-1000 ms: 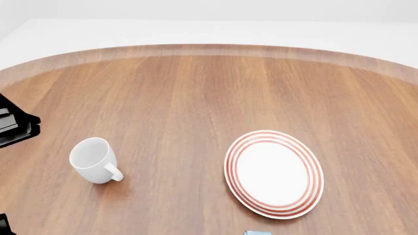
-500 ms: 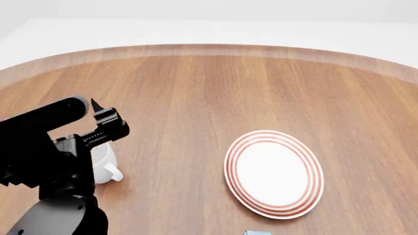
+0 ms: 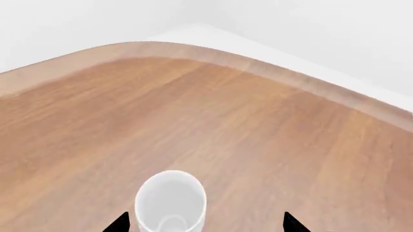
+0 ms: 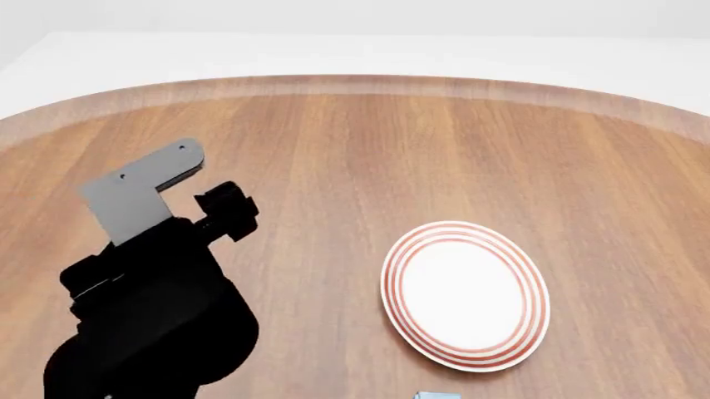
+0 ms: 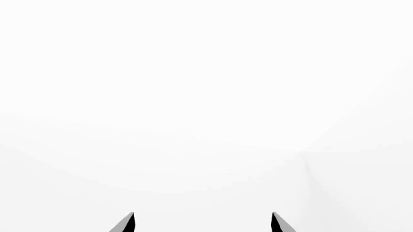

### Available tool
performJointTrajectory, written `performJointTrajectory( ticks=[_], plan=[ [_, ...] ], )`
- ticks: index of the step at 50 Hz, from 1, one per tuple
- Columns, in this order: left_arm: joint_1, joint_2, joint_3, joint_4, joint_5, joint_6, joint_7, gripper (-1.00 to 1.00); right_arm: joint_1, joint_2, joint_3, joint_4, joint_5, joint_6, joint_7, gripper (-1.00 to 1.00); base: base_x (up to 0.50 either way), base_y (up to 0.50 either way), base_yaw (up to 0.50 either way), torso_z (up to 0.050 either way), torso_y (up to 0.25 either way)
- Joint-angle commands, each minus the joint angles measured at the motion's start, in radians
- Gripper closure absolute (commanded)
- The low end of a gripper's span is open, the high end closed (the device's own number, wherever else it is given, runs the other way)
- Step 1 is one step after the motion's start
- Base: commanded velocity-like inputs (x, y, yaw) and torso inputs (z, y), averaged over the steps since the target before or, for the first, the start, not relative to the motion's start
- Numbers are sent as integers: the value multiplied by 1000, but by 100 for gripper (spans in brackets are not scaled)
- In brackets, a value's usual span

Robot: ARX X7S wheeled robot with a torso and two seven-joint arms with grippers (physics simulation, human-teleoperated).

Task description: Pick up the white mug and put it on the plate, and put the chocolate pudding to the right of the plate.

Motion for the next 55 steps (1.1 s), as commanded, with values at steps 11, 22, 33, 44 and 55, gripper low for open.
performJointTrajectory(
  ticks=[11, 22, 33, 44, 55],
  plan=[
    [-71, 23, 97, -290, 22, 197, -89, -100, -2, -6, 18, -5, 2, -5, -19, -100, 0, 0, 0, 0, 0],
    [-88, 23, 112, -364, 47, 231, -89, -100, -3, -4, 11, 2, 3, -14, -20, -100, 0, 0, 0, 0, 0],
    [-88, 10, 151, -498, 53, 324, -67, -100, -8, 1, 10, -4, 3, -6, -13, -100, 0, 0, 0, 0, 0],
    [-74, -1, 146, -586, 60, 421, -45, -100, -11, -1, -3, 7, -6, -15, -16, -100, 0, 0, 0, 0, 0],
    [-79, -12, 161, -687, 72, 496, 10, -100, -15, -1, -6, 14, -9, -25, -17, -100, 0, 0, 0, 0, 0]
  ],
)
